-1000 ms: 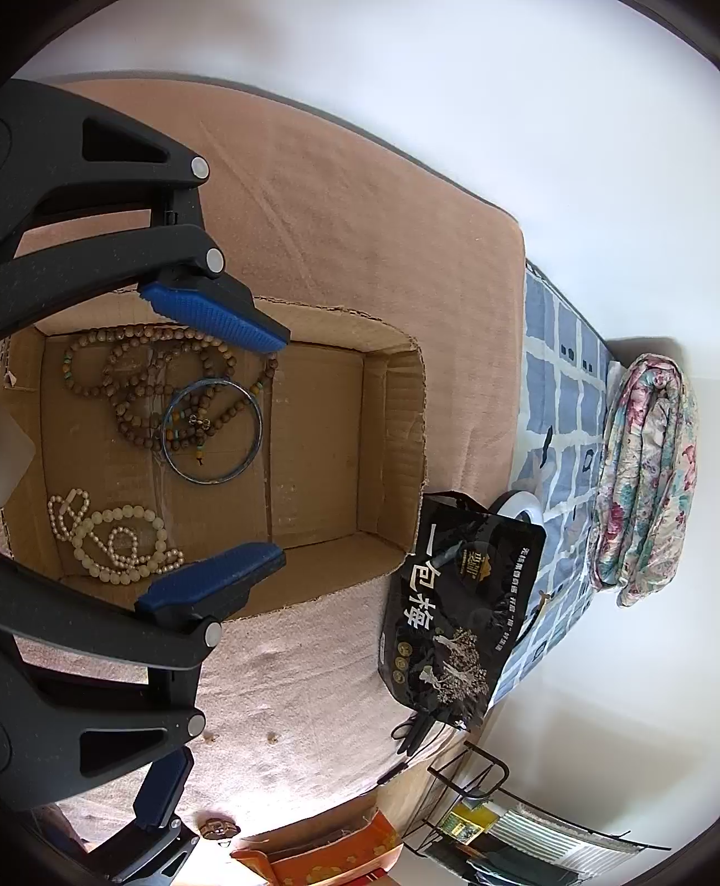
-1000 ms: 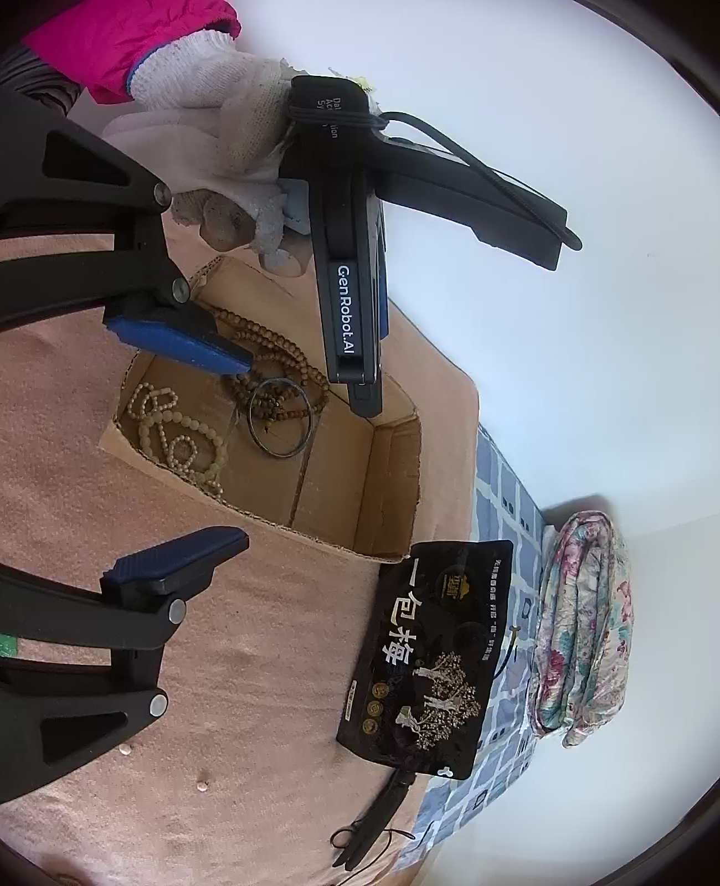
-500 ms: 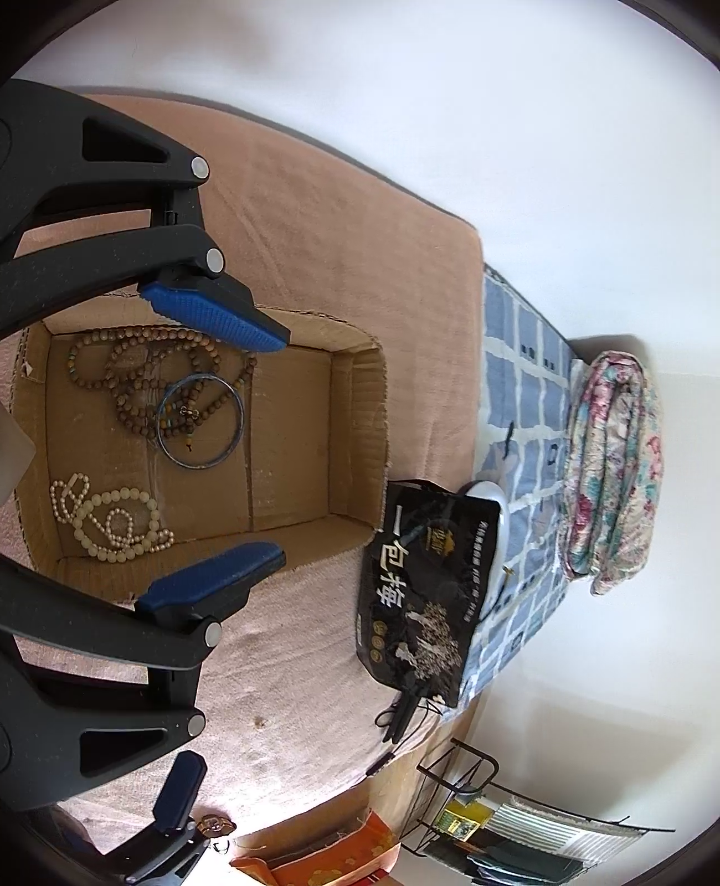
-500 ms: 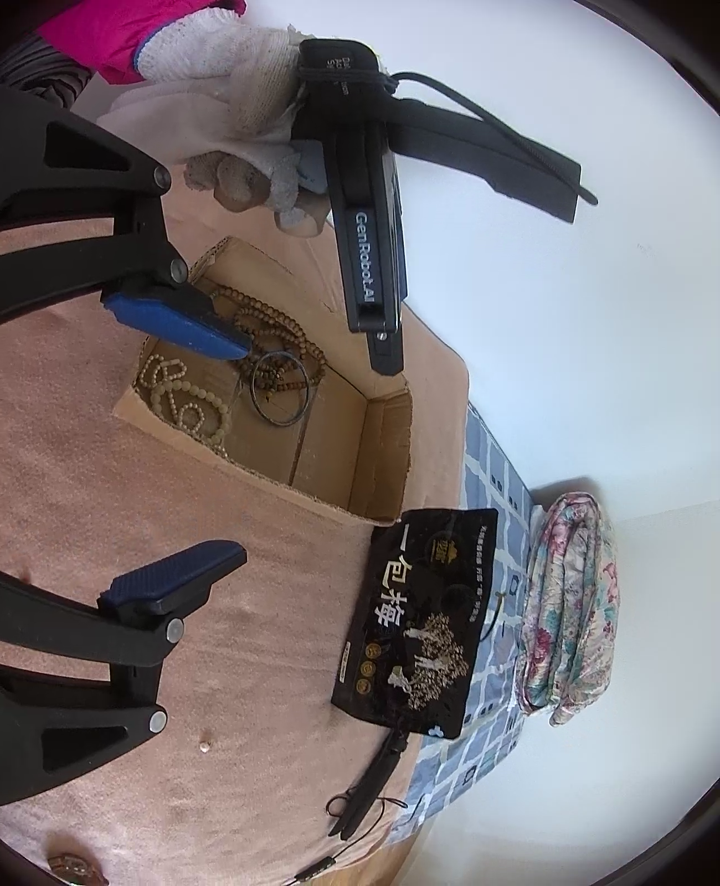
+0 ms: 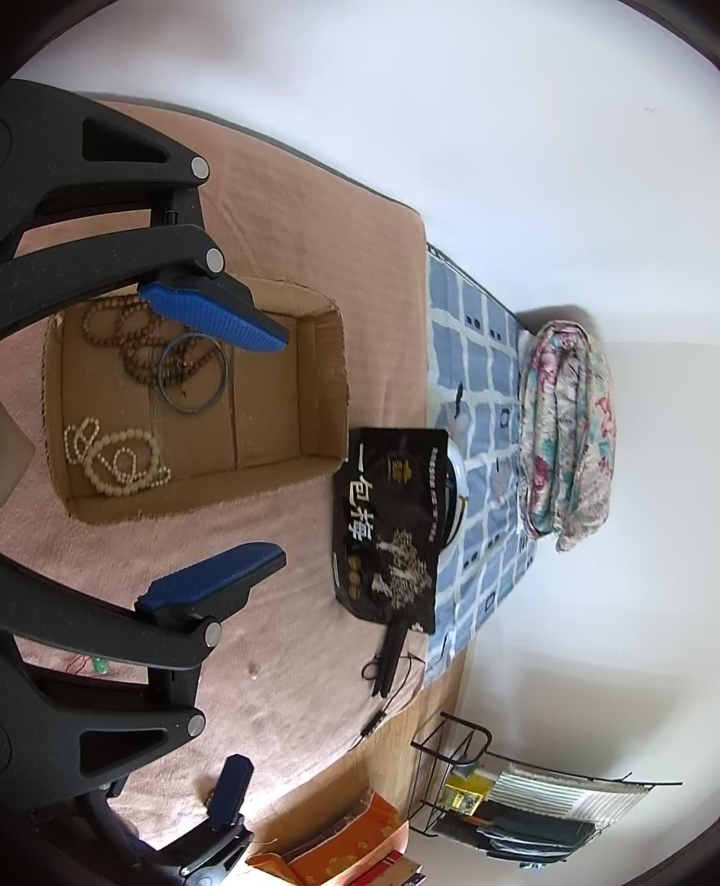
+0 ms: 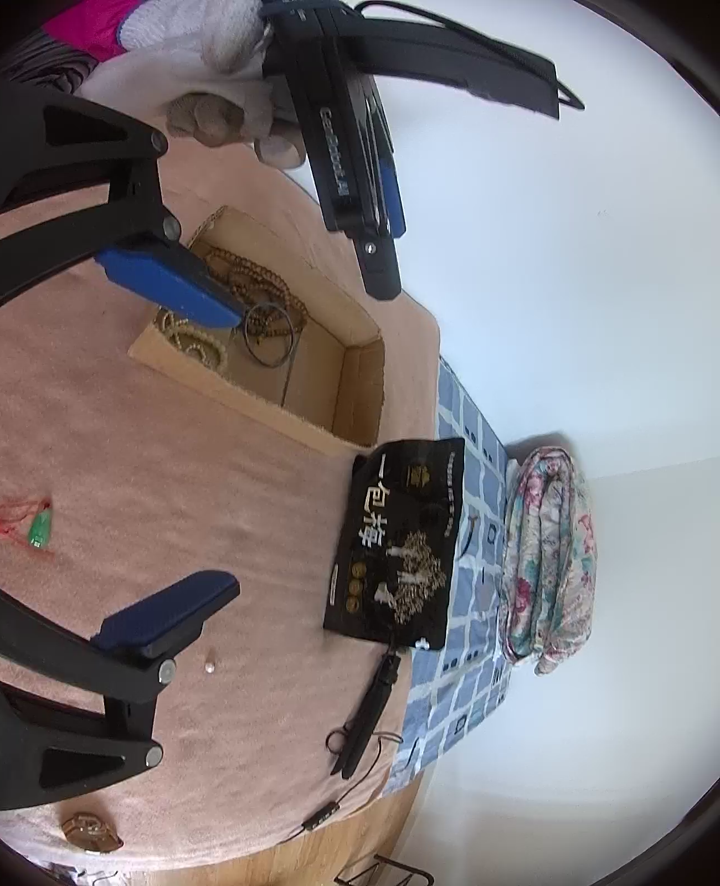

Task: Organize jewelry
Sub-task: 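Withdraw both open grippers from the cardboard box, then move left gripper toward the green jade pendant while right gripper approaches the gold watch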

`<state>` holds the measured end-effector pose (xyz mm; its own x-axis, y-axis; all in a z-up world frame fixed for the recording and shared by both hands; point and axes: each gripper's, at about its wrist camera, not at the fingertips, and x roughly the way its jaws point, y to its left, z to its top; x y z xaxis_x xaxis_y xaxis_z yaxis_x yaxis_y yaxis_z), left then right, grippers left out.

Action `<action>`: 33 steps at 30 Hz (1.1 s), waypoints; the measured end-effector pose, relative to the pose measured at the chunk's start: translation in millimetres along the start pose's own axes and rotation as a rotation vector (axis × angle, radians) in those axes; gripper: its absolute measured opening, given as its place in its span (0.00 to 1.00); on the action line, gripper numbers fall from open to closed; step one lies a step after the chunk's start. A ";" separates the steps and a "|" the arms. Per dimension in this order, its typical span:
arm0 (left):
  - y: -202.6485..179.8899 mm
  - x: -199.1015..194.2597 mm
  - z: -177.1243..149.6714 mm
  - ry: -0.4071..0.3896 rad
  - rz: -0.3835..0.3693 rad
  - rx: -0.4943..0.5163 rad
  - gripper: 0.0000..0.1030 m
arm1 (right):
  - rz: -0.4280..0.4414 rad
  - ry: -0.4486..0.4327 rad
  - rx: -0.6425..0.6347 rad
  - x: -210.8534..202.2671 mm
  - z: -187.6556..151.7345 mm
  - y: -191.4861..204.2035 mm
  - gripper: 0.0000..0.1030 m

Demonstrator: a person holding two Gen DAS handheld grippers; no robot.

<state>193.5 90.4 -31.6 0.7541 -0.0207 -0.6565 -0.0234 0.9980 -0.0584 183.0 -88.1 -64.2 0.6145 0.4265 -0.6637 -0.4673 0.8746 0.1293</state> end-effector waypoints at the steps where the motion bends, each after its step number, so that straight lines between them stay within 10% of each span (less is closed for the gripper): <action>1: -3.1 -2.6 -0.8 -0.004 -0.003 0.002 0.71 | -0.007 -0.005 -0.001 -2.8 -0.9 -1.9 0.96; 33: -128.8 -1.8 -81.1 0.140 -0.274 0.209 0.71 | -0.365 -0.112 0.242 -108.4 -47.0 -197.9 1.00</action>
<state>142.0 -43.0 -83.9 0.6165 -0.2827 -0.7348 0.3126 0.9445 -0.1011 179.0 -318.2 -52.5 0.7826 0.0907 -0.6158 -0.0533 0.9955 0.0788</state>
